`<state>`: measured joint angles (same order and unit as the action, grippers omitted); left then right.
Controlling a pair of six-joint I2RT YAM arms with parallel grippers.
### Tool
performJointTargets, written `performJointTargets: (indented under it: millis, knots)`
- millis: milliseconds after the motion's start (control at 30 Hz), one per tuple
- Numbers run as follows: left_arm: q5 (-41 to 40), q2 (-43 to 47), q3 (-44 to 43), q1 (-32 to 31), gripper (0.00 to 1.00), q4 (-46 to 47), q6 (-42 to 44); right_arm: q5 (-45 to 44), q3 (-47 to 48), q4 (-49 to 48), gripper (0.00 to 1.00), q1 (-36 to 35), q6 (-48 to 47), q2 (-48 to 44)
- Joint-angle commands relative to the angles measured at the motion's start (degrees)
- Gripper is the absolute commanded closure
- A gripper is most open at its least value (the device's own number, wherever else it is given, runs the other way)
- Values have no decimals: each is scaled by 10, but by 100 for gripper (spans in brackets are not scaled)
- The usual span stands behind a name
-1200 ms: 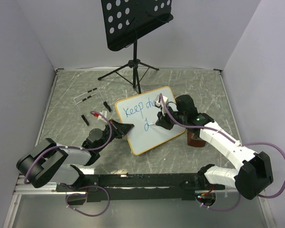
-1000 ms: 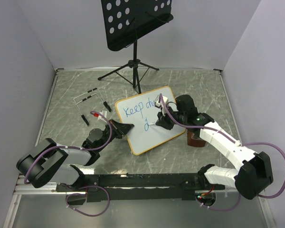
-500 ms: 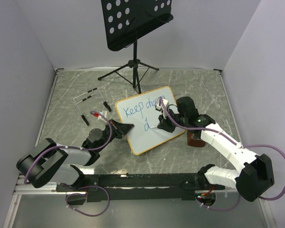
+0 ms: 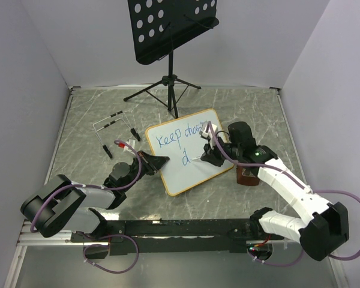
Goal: Write a sentence on the whiteboard
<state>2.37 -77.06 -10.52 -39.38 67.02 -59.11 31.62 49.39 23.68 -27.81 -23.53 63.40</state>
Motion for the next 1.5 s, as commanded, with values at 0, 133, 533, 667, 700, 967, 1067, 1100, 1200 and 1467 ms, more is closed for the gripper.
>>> performJointTargets:
  millis: [0,133,533,667,700,967,1067,1100,1200,1467]
  knots:
    - [9,17,2,-4,99,59,32,30,4,-28,100,13,-5,-38]
    - [11,13,2,-4,99,67,30,49,-4,-57,100,26,-1,-38]
    - [7,19,3,-4,99,62,30,83,-18,-113,100,40,-2,-28]
    - [8,14,3,-4,99,65,29,84,-27,-121,100,42,-3,-30]
    - [10,14,3,-4,99,66,28,85,-28,-124,100,44,-2,-31]
    - [8,17,1,-4,99,61,29,100,-40,-146,100,47,16,-34]
    - [9,17,0,-4,99,59,29,101,-41,-150,100,46,21,-34]
    - [9,18,1,-4,99,59,29,101,-42,-152,100,47,23,-34]
    - [9,16,0,-4,99,61,28,102,-44,-156,100,48,26,-34]
    - [11,13,-2,-4,99,61,28,102,-47,-165,100,47,32,-33]
